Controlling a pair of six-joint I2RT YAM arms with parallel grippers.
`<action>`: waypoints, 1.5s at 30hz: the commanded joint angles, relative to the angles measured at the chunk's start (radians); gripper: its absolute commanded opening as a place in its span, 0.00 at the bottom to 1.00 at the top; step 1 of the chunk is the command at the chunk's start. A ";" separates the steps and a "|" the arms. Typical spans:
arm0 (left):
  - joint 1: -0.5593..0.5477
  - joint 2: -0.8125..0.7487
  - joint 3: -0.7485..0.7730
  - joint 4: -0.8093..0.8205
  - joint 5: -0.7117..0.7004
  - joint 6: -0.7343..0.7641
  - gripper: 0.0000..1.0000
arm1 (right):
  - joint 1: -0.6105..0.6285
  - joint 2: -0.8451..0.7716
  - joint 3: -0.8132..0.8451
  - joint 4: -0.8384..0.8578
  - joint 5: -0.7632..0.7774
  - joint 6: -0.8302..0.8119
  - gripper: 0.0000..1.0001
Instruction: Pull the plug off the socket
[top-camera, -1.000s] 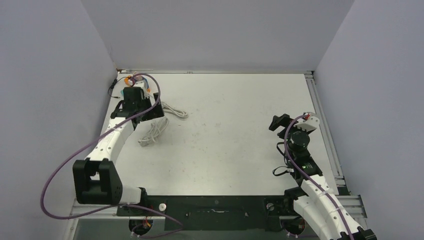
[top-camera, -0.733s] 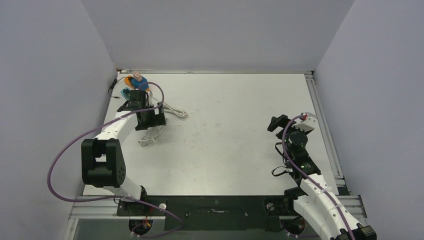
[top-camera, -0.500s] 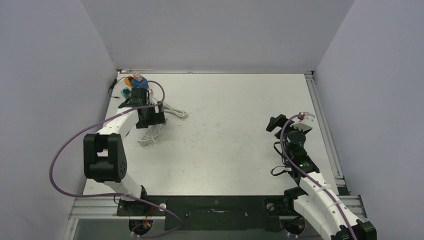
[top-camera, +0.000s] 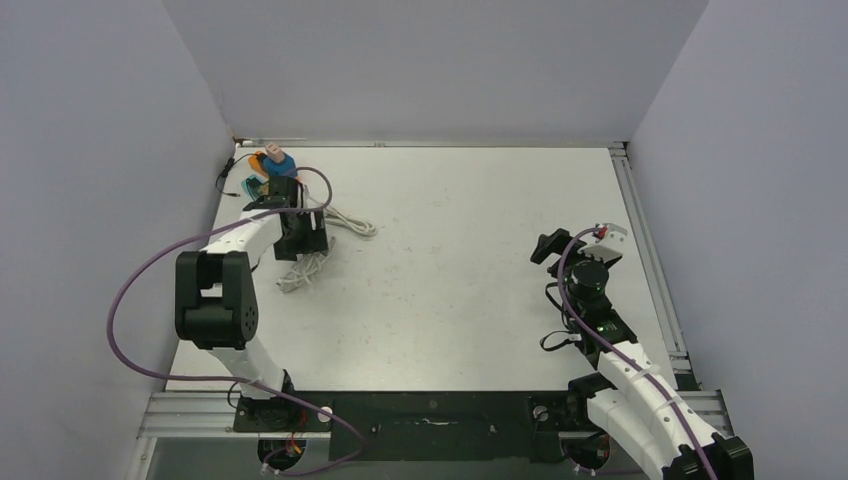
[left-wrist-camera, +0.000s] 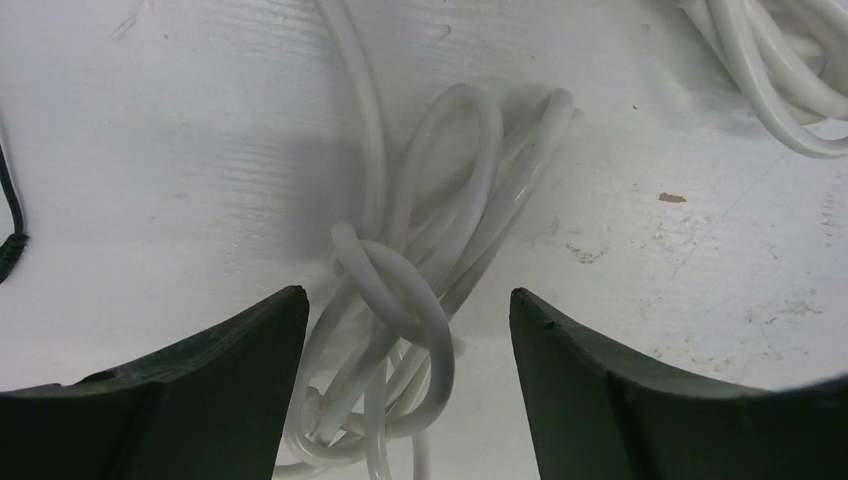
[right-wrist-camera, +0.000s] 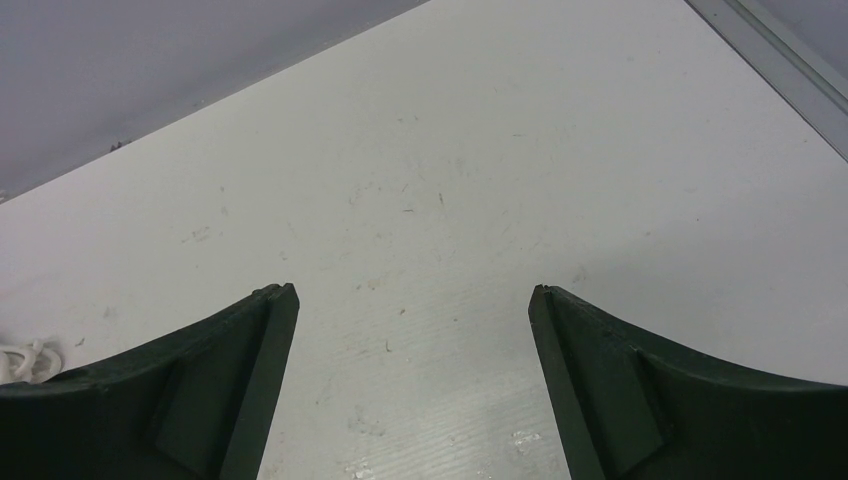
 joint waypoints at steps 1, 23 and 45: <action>0.002 0.041 0.058 -0.035 -0.023 0.007 0.66 | 0.006 0.011 0.011 0.043 0.015 -0.008 0.90; -0.089 -0.019 -0.007 -0.025 0.115 -0.003 0.07 | 0.017 0.010 0.022 0.024 0.040 -0.007 0.90; -0.485 -0.056 -0.021 0.013 0.229 0.038 0.00 | 0.039 0.035 0.011 0.042 0.089 -0.022 0.90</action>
